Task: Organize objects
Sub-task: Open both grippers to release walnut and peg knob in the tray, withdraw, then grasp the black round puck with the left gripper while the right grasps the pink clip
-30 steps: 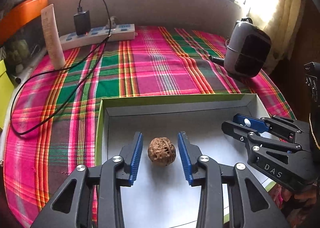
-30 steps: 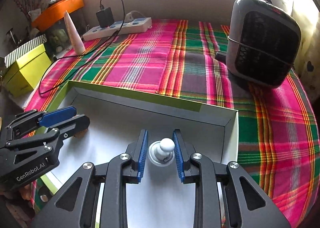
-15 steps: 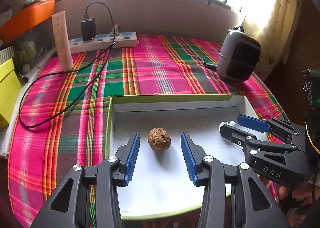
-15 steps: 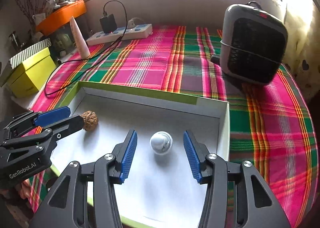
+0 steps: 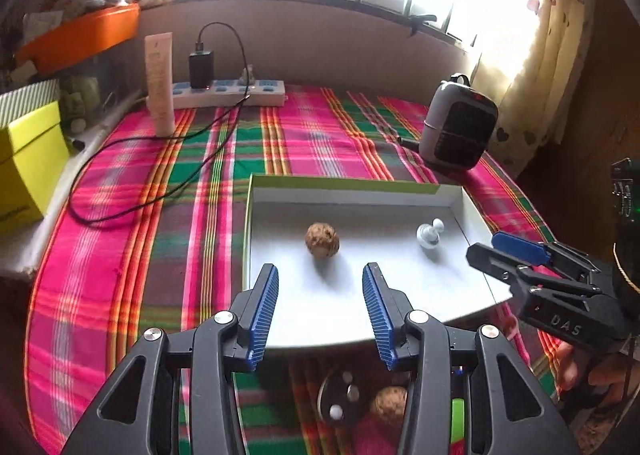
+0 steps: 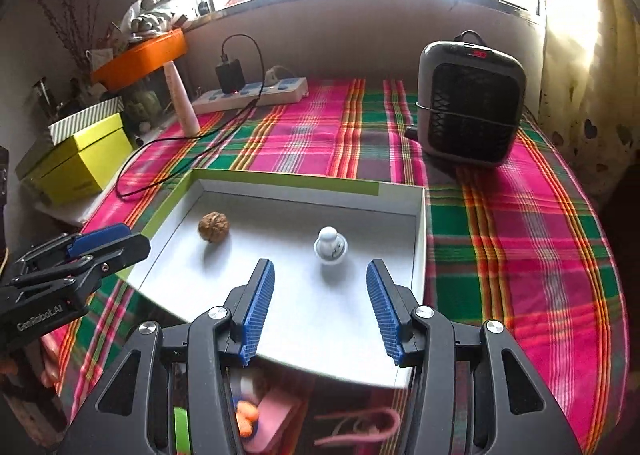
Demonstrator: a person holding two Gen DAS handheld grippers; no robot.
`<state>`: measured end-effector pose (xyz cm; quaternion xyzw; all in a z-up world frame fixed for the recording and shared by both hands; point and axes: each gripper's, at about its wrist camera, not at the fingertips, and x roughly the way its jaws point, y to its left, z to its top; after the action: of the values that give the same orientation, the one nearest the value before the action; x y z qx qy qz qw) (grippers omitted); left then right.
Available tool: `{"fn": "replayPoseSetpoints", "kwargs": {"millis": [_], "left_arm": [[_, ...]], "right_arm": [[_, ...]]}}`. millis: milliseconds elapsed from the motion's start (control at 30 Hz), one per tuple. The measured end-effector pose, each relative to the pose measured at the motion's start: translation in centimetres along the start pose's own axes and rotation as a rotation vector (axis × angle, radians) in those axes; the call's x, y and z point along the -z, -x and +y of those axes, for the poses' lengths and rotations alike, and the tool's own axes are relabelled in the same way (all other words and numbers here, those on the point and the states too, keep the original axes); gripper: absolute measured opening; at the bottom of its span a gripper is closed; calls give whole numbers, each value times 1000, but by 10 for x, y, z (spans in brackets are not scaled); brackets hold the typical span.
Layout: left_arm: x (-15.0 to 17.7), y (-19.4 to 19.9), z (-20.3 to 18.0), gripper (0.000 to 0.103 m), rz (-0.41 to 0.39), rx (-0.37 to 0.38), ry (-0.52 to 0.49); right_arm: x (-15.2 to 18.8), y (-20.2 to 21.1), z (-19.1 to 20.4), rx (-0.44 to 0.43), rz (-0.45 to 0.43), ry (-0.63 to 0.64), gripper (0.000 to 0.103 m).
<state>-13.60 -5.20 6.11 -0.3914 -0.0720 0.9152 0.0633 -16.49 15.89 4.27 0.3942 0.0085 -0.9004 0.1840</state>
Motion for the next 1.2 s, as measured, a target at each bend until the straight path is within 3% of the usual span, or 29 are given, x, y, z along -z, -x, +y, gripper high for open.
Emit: {"fn": "replayPoseSetpoints", "kwargs": {"millis": [600, 833, 1200], "left_arm": [[49, 24, 18, 43, 16, 52, 55], [60, 20, 20, 43, 42, 72, 64], [66, 6, 11, 43, 92, 106, 57]], "right_arm": [[51, 49, -5, 45, -67, -10, 49], [73, 51, -18, 74, -38, -21, 49], [77, 34, -25, 34, 15, -67, 49]]}}
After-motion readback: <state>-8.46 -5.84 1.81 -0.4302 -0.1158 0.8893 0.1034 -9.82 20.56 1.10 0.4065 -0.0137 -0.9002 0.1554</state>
